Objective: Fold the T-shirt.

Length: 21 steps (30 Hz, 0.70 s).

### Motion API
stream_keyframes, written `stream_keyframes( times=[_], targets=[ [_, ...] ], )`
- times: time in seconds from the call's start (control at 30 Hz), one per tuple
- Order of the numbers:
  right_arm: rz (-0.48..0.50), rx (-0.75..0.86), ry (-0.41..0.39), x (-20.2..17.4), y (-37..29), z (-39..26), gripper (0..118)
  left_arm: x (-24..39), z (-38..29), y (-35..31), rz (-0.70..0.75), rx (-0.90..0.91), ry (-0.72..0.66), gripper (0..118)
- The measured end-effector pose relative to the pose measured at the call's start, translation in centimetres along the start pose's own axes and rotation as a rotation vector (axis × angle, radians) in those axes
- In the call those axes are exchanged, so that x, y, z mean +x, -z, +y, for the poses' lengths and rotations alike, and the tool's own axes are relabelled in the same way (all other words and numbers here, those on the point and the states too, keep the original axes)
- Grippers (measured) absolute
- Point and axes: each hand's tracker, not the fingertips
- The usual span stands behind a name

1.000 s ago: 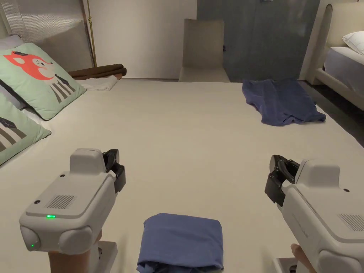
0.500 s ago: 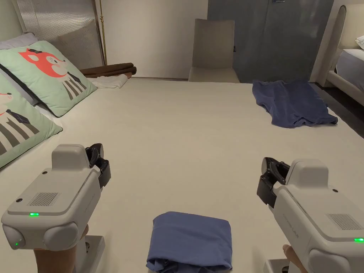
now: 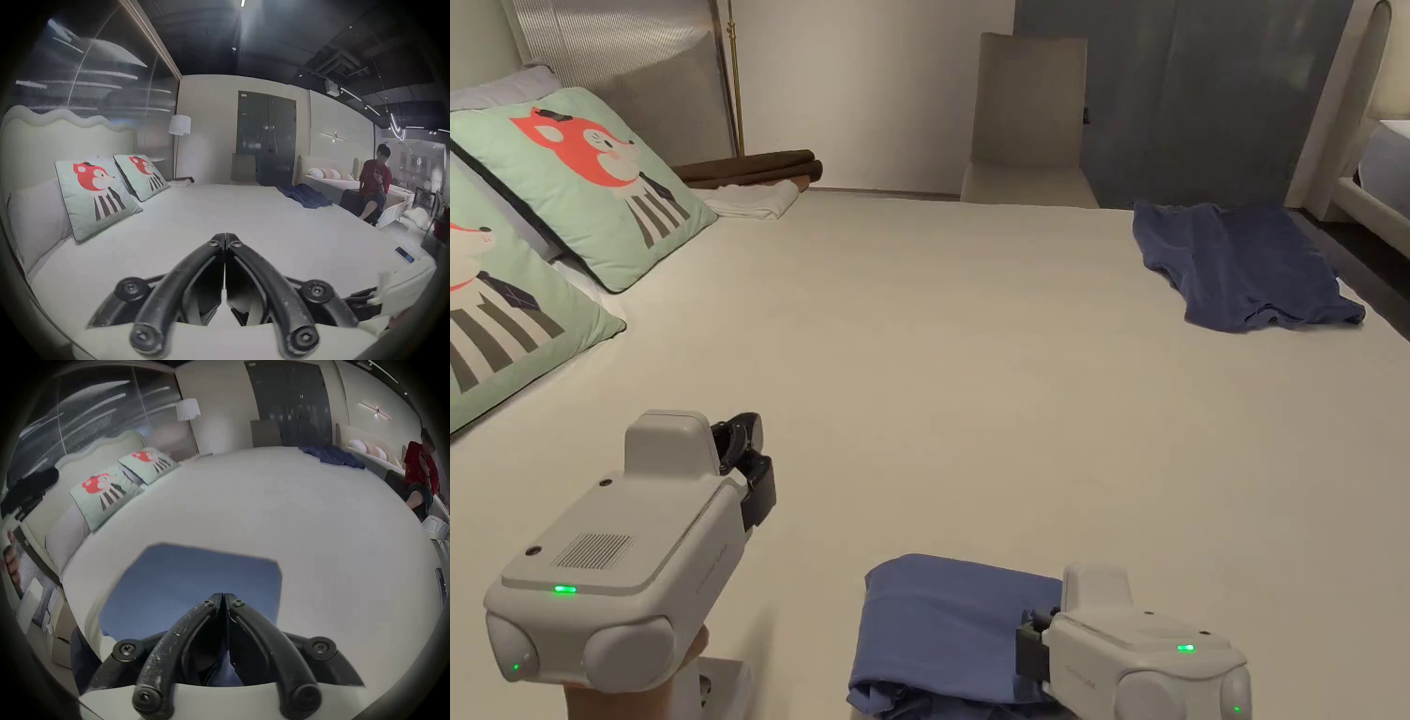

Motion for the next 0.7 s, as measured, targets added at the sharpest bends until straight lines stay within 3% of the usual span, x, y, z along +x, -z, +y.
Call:
stream_keyframes(
  times=[0.17, 0.37, 0.4, 0.43, 0.5, 0.53, 0.7],
  targets=[
    [-0.011, -0.045, -0.012, -0.4, 1.8, -0.5, 0, -0.3, -1.7, 1.1, -0.115, -0.125, -0.079, 0],
    [-0.022, -0.057, -0.025, -0.6, 1.6, -0.1, 0, -0.3, -4.9, 4.3, -0.291, -0.404, -0.247, 0],
    [-0.018, -0.059, -0.019, -0.5, 1.5, -0.1, 0, -0.4, -5.5, 4.8, -0.316, -0.439, -0.278, 14],
    [-0.015, -0.06, -0.015, -0.4, 1.5, -0.1, 0, -0.4, -6.0, 5.3, -0.341, -0.471, -0.307, 40],
    [-0.008, -0.059, -0.009, -0.3, 1.5, -0.1, 0, -0.3, -7.0, 6.7, -0.367, -0.588, -0.359, 110],
    [-0.004, -0.058, -0.006, -0.1, 1.6, -0.2, 0, -0.3, -7.5, 7.2, -0.381, -0.639, -0.376, 116],
    [0.004, -0.051, 0.005, 0.0, 1.5, -0.3, 0, -0.7, -8.8, 9.2, -0.413, -0.741, -0.531, 114]
  ],
)
